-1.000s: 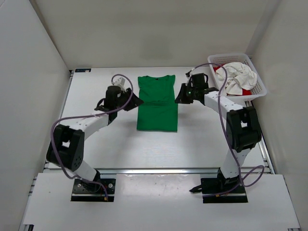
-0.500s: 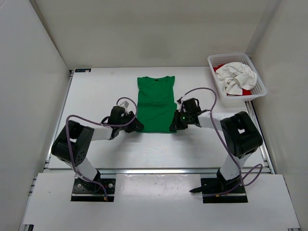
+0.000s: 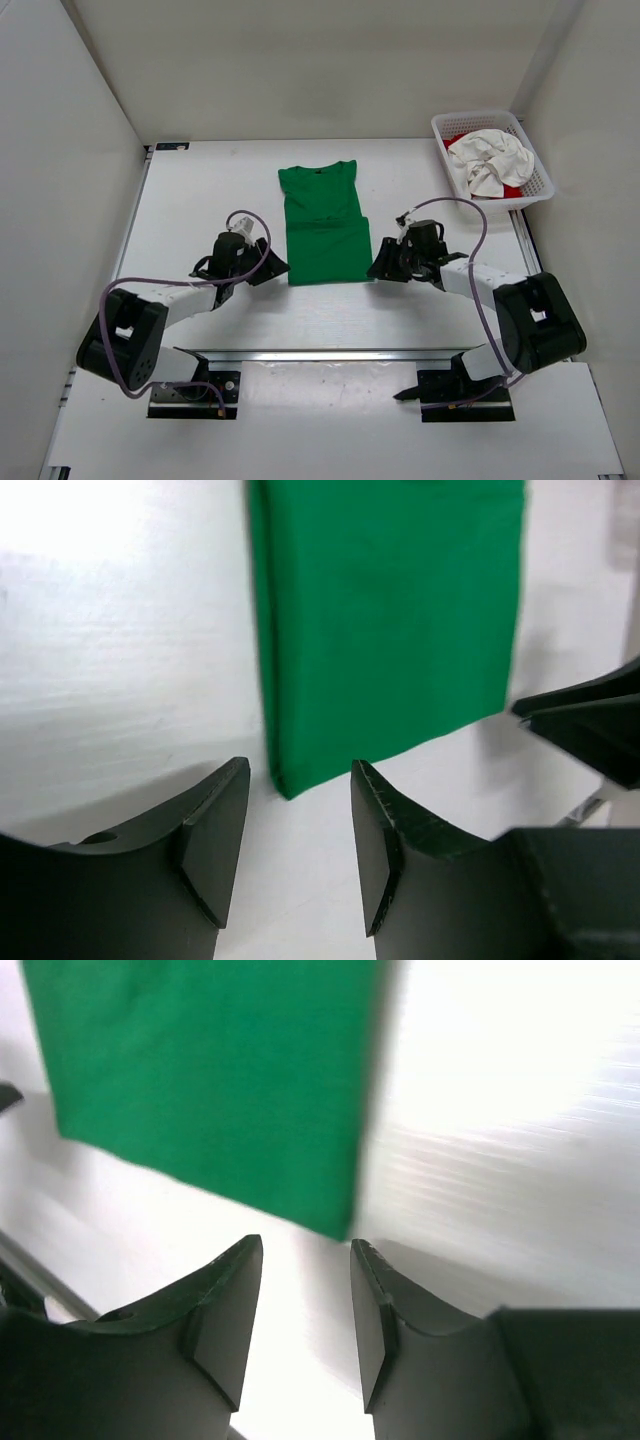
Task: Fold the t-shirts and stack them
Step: Fold the folded rectangular tshirt in 1/3 of the way
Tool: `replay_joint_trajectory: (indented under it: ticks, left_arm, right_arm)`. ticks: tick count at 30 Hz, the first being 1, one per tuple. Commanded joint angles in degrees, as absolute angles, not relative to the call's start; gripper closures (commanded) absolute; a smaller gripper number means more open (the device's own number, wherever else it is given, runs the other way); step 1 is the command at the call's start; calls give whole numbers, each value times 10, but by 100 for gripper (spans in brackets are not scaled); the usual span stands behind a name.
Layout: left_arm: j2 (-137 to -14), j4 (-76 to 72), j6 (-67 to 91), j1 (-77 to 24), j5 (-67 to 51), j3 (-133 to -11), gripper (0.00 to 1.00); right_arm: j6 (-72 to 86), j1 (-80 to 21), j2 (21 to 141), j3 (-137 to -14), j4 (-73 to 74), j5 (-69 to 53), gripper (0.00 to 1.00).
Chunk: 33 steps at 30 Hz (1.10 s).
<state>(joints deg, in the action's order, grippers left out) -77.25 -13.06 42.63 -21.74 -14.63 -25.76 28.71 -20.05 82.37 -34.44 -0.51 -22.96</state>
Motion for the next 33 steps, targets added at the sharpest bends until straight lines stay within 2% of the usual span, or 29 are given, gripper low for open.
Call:
replay_joint_trajectory:
  ticks: [1,7,11,14,16,18,19,22,28,33]
  left_arm:
    - [-808,-100,410,-230,-139,-265,44]
    - [-859,-119,417,-265,-132,-275,46]
    - [-865,-113,423,-275,-115,-277,57]
    - [-860,-115,418,-277,-114,-273,61]
    - [-861,-112,419,-276,-108,-276,68]
    - [-861,-114,419,-277,-112,-273,80]
    - [-860,-110,416,-277,-117,-275,89]
    - [-844,-84,403,-286,-110,-280,99]
    - [-710,0,395,-319,-98,-204,100]
    - [-530,143,430,-378,-98,-111,100]
  right_arm:
    - [287,-176,822,-340,-8,-211,61]
    - [283,-192,867,-351,-9,-231,60]
    - [296,-195,890,-352,-32,-251,69]
    - [301,-193,896,-352,-35,-246,76]
    - [301,-192,897,-353,-39,-246,83]
    - [300,-195,897,-353,-42,-243,98]
    - [300,-199,890,-352,-42,-247,100]
    - [298,-205,874,-344,-32,-227,100]
    - [317,-256,754,-271,26,-197,100]
    - [400,-377,617,-190,125,-137,100]
